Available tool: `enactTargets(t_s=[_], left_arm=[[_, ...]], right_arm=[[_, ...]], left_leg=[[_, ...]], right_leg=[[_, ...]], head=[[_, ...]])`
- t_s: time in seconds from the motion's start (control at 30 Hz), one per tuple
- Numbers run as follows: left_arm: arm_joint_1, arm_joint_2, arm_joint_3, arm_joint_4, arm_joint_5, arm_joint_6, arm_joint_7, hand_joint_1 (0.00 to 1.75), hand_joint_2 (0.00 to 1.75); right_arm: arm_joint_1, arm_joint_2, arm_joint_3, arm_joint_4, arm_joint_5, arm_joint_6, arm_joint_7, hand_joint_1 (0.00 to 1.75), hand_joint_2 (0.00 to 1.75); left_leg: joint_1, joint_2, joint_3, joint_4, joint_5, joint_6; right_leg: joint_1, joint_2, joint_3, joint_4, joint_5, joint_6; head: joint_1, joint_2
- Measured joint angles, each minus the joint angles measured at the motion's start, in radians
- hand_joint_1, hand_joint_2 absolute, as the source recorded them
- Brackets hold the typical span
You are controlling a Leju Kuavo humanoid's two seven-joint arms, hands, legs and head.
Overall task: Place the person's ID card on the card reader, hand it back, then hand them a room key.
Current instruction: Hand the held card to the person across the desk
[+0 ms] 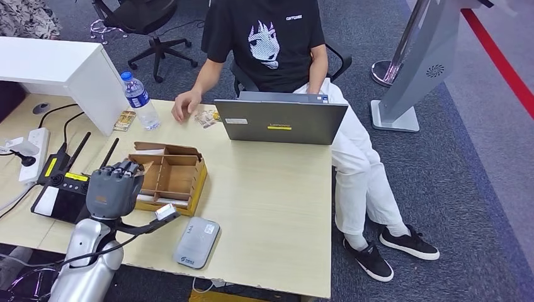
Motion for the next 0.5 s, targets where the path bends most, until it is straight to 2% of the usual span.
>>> enactTargets(t_s=[0.1,0.27,0.5], left_arm=[[-0.098,-0.002,-0.003,0.002,-0.026,-0.039,0.047,1.75,1.75],[-0.241,0.001,-0.020,0.065,-0.048,-0.069,0.078,1.75,1.75],[-0.319,0.000,-0.045,0.161,-0.053,-0.045,0.087,1.75,1.75]], right_arm=[[-0.009,0.002,0.000,0.000,0.013,0.000,0.009,0.00,1.75],[-0.021,0.005,0.000,0.000,0.028,0.000,0.016,0.00,1.75],[-0.025,0.007,0.000,0.000,0.032,0.000,0.021,0.00,1.75]], left_leg=[[0.000,0.000,-0.001,0.000,0.001,-0.001],[0.000,0.000,-0.001,0.000,0.003,-0.001],[0.000,0.001,-0.001,0.000,0.003,-0.002]], right_leg=[[0.000,0.000,-0.001,0.000,0.002,0.000],[0.000,0.000,-0.001,0.001,0.003,-0.001],[0.000,0.001,-0.002,0.001,0.003,-0.001]], head=[[0.000,0.000],[0.000,0.000],[0.000,0.000]])
